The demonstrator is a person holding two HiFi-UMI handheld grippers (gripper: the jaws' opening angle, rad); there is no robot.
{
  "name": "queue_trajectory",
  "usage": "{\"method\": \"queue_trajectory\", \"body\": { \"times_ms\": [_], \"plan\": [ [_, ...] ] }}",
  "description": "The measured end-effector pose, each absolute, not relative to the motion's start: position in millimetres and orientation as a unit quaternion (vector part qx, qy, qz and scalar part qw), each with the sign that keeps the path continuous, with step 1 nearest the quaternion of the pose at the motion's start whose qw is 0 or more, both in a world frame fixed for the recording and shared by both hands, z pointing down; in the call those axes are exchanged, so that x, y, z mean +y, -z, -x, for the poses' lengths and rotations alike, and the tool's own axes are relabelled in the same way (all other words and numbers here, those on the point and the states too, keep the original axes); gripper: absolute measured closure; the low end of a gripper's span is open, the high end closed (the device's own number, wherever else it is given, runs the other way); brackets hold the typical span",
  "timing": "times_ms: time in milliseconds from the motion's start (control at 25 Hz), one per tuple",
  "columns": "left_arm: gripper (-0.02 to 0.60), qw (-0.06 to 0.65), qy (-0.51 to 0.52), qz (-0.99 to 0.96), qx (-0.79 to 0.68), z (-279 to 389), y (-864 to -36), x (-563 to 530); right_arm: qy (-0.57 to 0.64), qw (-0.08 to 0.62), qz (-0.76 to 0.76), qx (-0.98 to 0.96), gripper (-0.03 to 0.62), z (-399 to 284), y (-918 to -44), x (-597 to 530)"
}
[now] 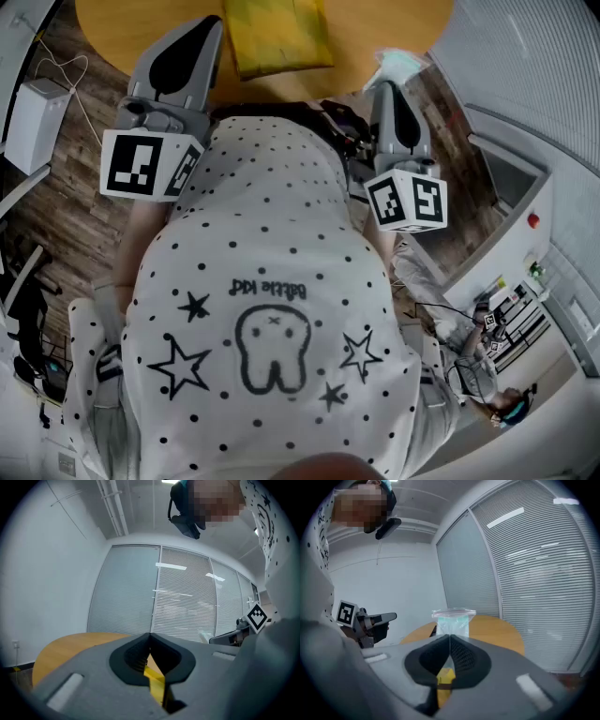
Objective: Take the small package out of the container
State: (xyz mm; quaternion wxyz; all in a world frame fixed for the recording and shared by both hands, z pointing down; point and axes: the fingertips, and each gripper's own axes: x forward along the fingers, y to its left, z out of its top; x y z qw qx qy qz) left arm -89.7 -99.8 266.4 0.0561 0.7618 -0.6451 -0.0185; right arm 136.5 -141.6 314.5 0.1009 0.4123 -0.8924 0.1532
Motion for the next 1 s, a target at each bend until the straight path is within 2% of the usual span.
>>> {"method": "queue_trajectory", "body": {
  "times_ms": [1000],
  "plan": [
    [0.574,0.066,0.013,-0.754,-0.654,95.3,-273.3,-99.2,-0.16,0.112,-0.397,-0.897,0.589,-127.2,-326.3,-142.5]
  ]
}}
